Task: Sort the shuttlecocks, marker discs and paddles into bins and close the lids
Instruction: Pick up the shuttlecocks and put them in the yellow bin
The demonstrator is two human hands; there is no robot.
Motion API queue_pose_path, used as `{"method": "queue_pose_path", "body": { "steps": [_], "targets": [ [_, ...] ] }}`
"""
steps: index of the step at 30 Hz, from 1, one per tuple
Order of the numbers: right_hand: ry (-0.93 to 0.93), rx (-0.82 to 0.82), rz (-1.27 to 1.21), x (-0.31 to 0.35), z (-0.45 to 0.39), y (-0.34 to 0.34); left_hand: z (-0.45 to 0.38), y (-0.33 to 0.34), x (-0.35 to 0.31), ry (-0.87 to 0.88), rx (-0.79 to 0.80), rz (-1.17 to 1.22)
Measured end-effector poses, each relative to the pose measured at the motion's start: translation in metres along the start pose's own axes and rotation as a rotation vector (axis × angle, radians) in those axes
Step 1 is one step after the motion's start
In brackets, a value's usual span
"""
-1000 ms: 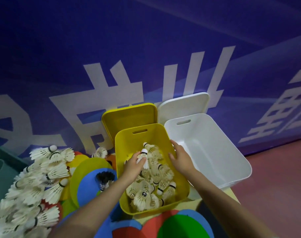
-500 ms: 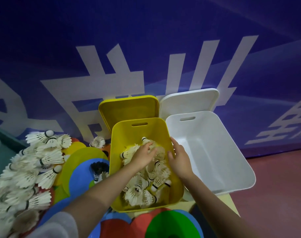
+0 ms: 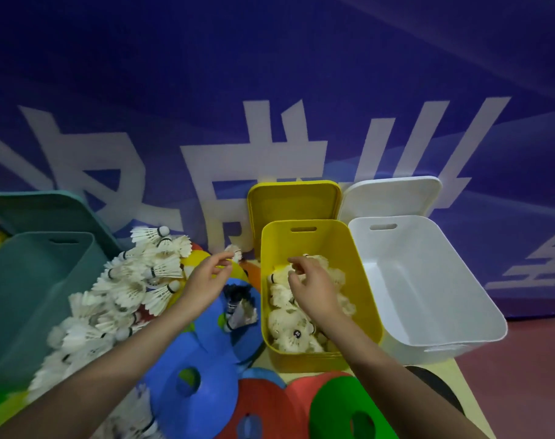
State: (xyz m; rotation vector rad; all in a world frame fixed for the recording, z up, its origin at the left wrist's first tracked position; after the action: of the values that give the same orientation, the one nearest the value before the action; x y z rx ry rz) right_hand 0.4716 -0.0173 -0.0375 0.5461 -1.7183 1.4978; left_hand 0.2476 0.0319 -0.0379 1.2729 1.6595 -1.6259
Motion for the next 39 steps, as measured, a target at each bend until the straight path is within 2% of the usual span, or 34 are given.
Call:
{"method": "queue_pose_path", "body": {
  "steps": [6, 12, 16, 18, 24, 27, 32, 36, 39],
  "targets": [
    [-0.037, 0.208, -0.060, 0.053, 0.049, 0.080, 0.057, -0.065, 0.048, -0.039, -0.074, -0.049],
    [-0.052, 0.402, 0.066, 0.072, 0.096, 0.161, 0.124, -0.122, 0.086, -0.079, -0.098, -0.113],
    [-0.073, 0.516, 0.118, 0.073, 0.133, 0.203, 0.168, -0.147, 0.105, -0.076, -0.068, -0.122],
    [-0.100, 0.559, 0.154, 0.074, 0.151, 0.217, 0.188, -0.151, 0.117, -0.069, 0.029, -0.180],
    [-0.183, 0.421, 0.380, 0.067, 0.176, 0.233, 0.216, -0.141, 0.129, 0.057, 0.337, -0.388],
    [-0.163, 0.452, 0.416, 0.063, 0.186, 0.236, 0.210, -0.128, 0.135, 0.105, 0.460, -0.473],
    [-0.031, 0.474, 0.467, 0.059, 0.206, 0.245, 0.196, -0.125, 0.148, 0.030, 0.444, -0.452],
    [0.080, 0.489, 0.497, 0.062, 0.216, 0.259, 0.189, -0.123, 0.151, -0.004, 0.534, -0.460],
    [0.112, 0.479, 0.526, 0.062, 0.218, 0.267, 0.184, -0.125, 0.151, -0.004, 0.538, -0.427]
  ]
}}
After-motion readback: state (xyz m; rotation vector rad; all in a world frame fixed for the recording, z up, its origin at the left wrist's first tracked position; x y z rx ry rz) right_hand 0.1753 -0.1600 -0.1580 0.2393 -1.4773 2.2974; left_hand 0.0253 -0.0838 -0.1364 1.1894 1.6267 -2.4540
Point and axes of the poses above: each hand's wrist, its own z-axis away from the middle knuckle, its own y-axis out of the palm, x = y × z, the point moved 3 cm from there along -z, towards the middle knuckle, and after that the axes turned 12 degrees about y, right-handed, at the moved point
